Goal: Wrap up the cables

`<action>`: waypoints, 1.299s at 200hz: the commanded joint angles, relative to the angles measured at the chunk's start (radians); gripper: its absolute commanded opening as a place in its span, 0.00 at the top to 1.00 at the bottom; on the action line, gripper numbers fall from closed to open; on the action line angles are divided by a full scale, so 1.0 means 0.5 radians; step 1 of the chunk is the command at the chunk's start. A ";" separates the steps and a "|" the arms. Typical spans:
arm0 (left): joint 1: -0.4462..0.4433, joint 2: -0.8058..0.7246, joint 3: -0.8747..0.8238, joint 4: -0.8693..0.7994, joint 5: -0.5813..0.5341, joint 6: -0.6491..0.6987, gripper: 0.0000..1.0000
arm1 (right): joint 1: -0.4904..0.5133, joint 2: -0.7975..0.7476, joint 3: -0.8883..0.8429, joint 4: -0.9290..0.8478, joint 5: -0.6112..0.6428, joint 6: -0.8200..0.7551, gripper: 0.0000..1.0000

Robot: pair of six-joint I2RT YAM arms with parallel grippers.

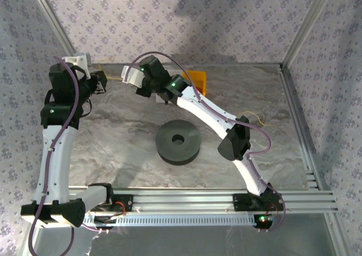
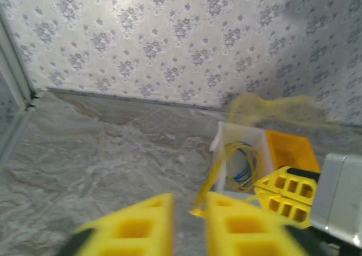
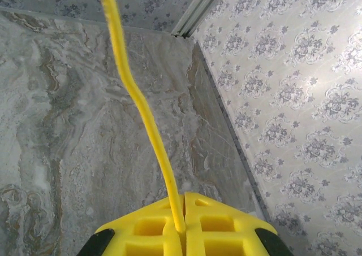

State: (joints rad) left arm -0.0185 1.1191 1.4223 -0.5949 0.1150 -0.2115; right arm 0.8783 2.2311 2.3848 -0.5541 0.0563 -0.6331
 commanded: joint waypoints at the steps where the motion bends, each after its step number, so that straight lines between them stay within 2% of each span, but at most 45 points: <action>1: 0.030 -0.085 0.061 -0.047 -0.136 0.097 0.35 | -0.041 -0.075 -0.029 -0.014 -0.015 -0.062 1.00; 10: 0.044 -0.137 0.038 -0.065 -0.182 0.122 0.23 | -0.052 -0.075 -0.032 -0.025 -0.044 -0.065 1.00; 15: 0.056 -0.164 0.020 -0.079 -0.199 0.135 0.20 | -0.062 -0.078 -0.036 -0.032 -0.070 -0.065 1.00; 25: 0.097 -0.220 -0.031 -0.114 -0.234 0.150 0.16 | -0.089 -0.078 -0.040 -0.051 -0.119 -0.053 1.00; 49: 0.183 -0.312 -0.241 -0.218 -0.202 0.149 0.15 | -0.157 -0.086 -0.039 -0.085 -0.212 -0.026 1.00; 64: 0.185 -0.358 -0.409 -0.206 0.020 0.116 0.15 | -0.196 -0.101 -0.034 -0.166 -0.294 0.001 1.00; 80: 0.174 -0.323 -0.572 -0.177 0.428 0.054 0.16 | -0.231 -0.120 -0.031 -0.177 -0.375 0.038 1.00; 96: 0.069 -0.201 -0.698 -0.106 0.702 0.012 0.16 | -0.244 -0.139 -0.032 -0.176 -0.407 0.060 1.00; 127: -0.236 0.131 -0.793 -0.118 0.885 0.041 0.13 | -0.241 -0.160 -0.030 -0.192 -0.408 0.074 1.00; 159: -0.404 0.455 -0.875 0.016 1.088 -0.006 0.11 | -0.235 -0.167 -0.035 -0.211 -0.391 0.085 1.00; 182: -0.510 0.651 -0.904 0.091 1.128 0.026 0.09 | -0.227 -0.173 -0.039 -0.214 -0.383 0.088 1.00; 213: -0.600 0.930 -0.828 0.055 1.028 0.142 0.00 | -0.223 -0.171 -0.039 -0.220 -0.374 0.087 1.00; 260: -0.695 1.204 -0.713 0.125 1.029 0.164 0.02 | -0.223 -0.173 -0.053 -0.251 -0.350 0.088 1.00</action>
State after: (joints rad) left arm -0.3458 1.6890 1.0023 -0.5709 0.6132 -0.1566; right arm 0.7628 2.1876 2.3695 -0.6598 -0.1204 -0.6098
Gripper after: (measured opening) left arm 0.990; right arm 0.062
